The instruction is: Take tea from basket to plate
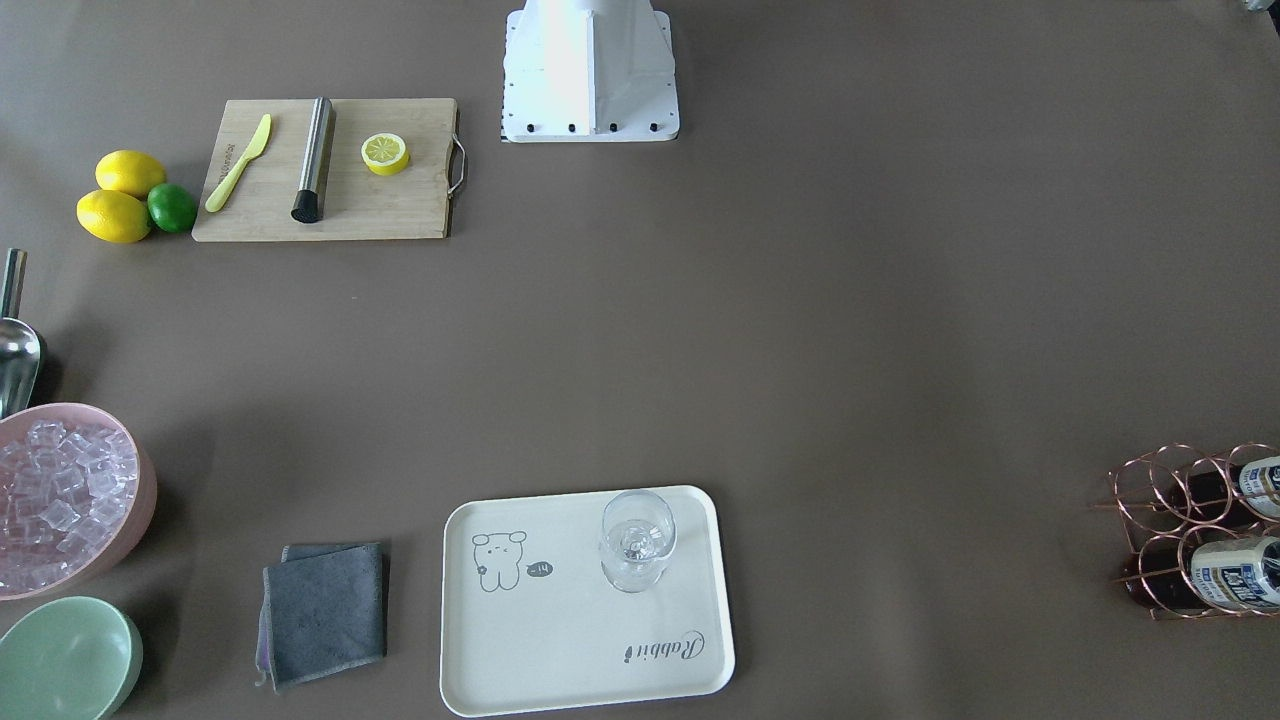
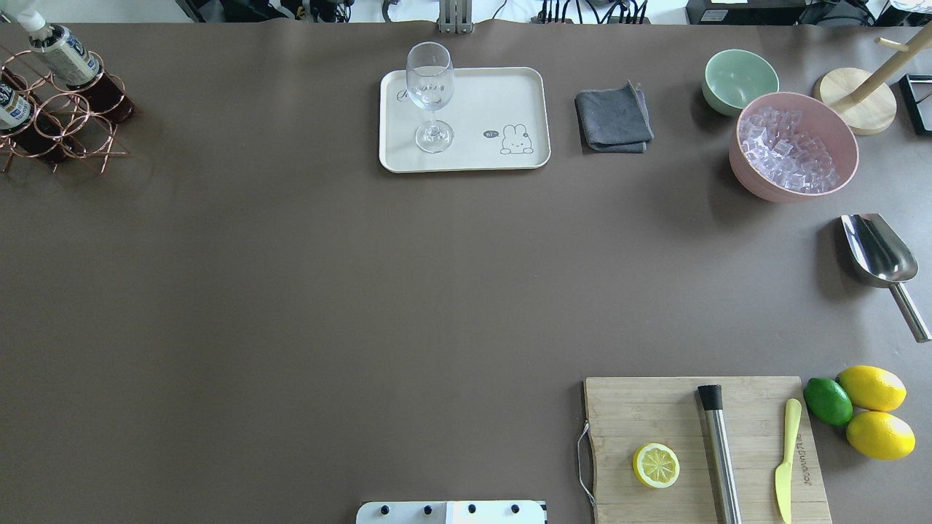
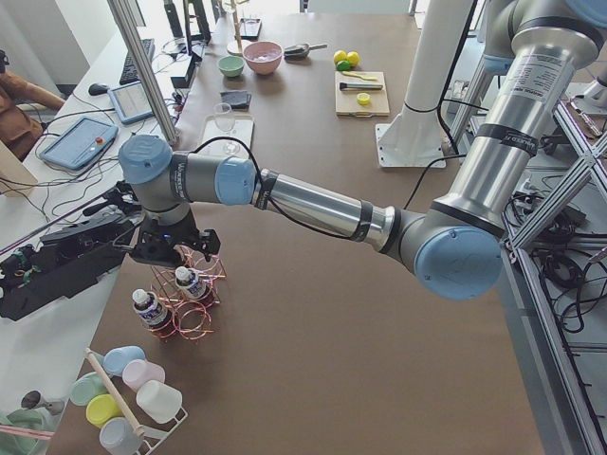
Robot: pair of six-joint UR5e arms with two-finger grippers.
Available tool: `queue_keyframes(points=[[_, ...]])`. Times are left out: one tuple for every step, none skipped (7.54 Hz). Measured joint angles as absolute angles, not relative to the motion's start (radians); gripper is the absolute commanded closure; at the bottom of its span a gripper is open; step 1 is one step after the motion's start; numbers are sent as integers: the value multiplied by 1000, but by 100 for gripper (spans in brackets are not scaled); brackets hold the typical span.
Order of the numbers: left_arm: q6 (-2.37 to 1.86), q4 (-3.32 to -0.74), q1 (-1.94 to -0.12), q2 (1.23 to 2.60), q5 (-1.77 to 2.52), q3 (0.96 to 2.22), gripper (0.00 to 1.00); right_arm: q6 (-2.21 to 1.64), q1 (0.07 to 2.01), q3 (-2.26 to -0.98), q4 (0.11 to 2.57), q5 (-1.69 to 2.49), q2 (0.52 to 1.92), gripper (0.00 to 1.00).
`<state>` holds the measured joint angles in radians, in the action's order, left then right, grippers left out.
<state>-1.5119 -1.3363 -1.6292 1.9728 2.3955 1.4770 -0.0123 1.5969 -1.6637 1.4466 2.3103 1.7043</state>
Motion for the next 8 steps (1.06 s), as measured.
queue_keyframes(points=[[-1537, -1359, -1629, 1984, 2395, 1470, 1, -12, 1597, -1664, 1447, 2311, 1704, 0], [-1552, -1385, -1627, 1988, 2395, 1464, 1, -12, 1596, -1664, 1447, 2311, 1704, 0], [-1568, -1425, -1625, 1992, 2395, 1445, 1, -12, 1596, -1664, 1447, 2312, 1703, 0], [-1578, -1474, -1622, 2009, 2394, 1404, 1, -12, 1595, -1664, 1447, 2312, 1703, 0], [-1582, -1502, -1615, 2025, 2394, 1371, 1, -12, 1595, -1664, 1447, 2312, 1703, 0], [-1584, -1513, -1608, 2034, 2394, 1354, 1, -12, 1595, -1664, 1447, 2311, 1703, 0], [-1586, -1519, -1600, 2042, 2392, 1347, 1, -12, 1595, -1664, 1447, 2311, 1703, 0], [-1589, -1521, -1592, 2046, 2380, 1344, 1, -12, 1595, -1664, 1447, 2310, 1703, 0]])
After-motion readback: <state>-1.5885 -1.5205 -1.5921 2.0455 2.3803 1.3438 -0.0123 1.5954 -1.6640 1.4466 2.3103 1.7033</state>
